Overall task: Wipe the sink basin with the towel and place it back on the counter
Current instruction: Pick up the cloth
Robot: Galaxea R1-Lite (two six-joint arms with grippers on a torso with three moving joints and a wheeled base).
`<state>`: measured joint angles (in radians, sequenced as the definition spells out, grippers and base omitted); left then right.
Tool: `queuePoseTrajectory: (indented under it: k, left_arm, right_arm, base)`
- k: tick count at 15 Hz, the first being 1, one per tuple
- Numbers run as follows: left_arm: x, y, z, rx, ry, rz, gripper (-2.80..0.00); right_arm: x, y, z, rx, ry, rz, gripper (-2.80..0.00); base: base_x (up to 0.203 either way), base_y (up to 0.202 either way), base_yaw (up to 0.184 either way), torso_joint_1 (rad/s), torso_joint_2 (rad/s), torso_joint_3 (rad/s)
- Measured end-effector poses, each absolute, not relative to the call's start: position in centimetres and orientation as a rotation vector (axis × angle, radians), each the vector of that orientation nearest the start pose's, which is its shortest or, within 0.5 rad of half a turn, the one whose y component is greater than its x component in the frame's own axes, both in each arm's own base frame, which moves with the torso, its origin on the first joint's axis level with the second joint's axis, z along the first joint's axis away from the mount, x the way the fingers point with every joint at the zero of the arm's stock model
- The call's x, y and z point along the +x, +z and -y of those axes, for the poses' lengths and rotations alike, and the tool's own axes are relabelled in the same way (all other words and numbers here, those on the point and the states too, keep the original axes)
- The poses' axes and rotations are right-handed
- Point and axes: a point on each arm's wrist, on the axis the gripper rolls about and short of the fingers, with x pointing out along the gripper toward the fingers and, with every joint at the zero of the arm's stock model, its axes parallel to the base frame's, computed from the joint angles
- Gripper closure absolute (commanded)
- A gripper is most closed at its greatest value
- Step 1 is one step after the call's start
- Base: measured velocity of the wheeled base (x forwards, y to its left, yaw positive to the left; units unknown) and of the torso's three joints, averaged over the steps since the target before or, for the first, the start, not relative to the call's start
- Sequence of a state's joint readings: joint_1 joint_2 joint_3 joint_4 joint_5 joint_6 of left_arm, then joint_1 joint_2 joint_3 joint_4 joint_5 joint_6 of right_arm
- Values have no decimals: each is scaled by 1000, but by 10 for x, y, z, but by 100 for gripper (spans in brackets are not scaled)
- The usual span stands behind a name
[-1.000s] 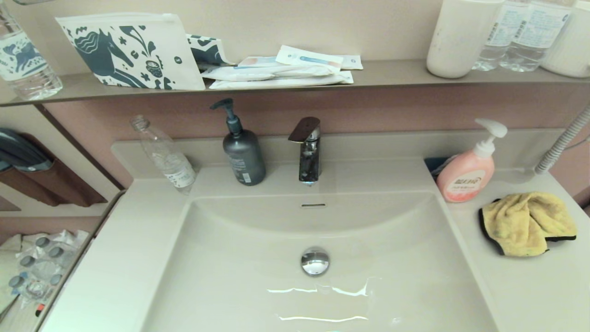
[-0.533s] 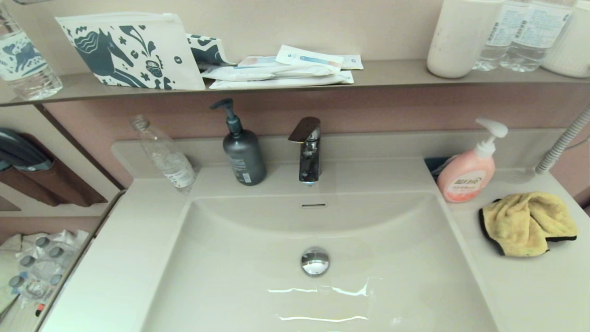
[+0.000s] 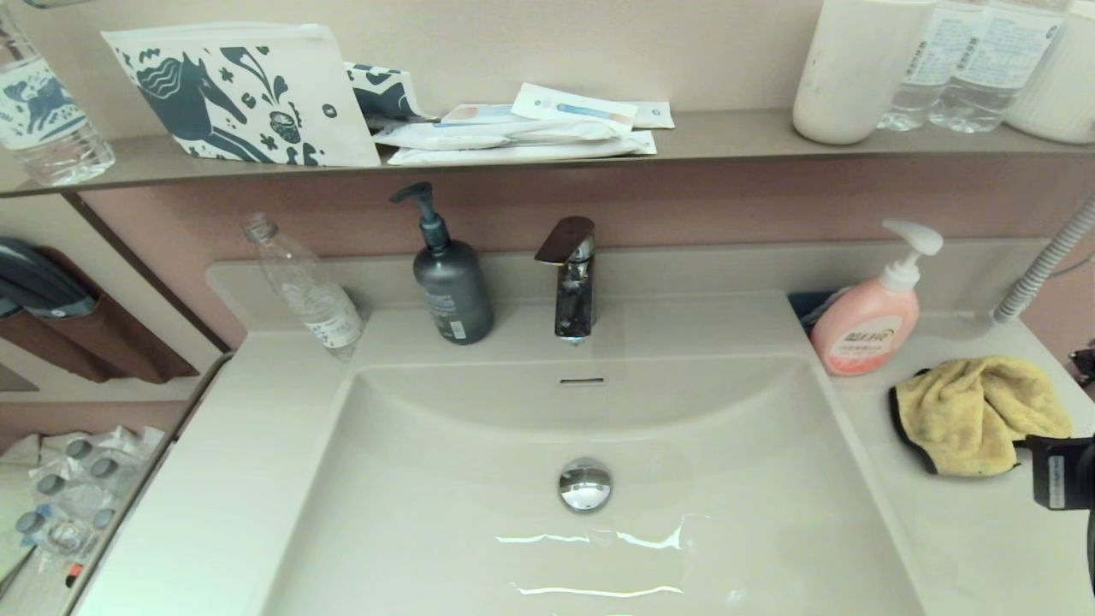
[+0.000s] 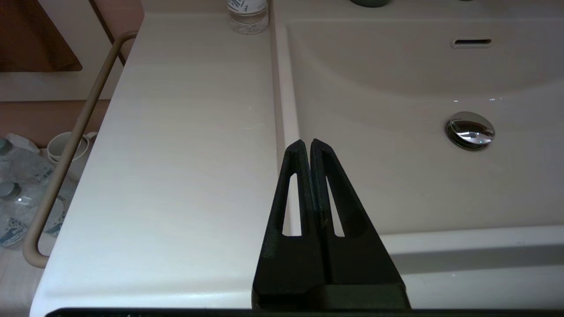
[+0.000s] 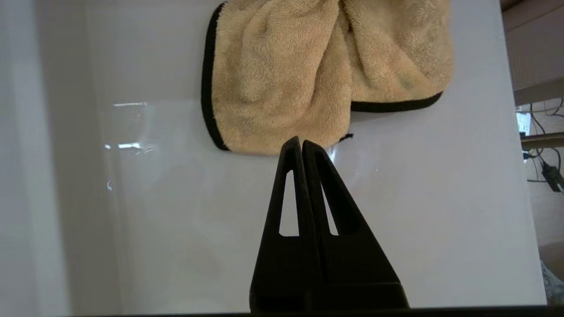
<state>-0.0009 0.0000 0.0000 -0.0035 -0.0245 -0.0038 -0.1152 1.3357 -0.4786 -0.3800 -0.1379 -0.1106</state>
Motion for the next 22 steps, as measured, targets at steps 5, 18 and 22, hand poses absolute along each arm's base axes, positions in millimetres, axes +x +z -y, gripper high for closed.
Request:
queuePoseTrajectory:
  k: [5,18,22]
  left_arm:
    - [-23,76,1,-4,-25,4,0]
    - [-23,76,1,-4,-25,4,0]
    - [-23,76,1,-4,-24,4,0]
  right_arm:
    - [228,161,49,-164,-282,-543,-280]
    - [282,152,85,-251,-227,-583,-280]
    - [299,145,97,-269,-204,-598,-280]
  base:
    - [0,0,0,0,0,0]
    - [0,0,0,0,0,0]
    - [0,0,0,0,0,0]
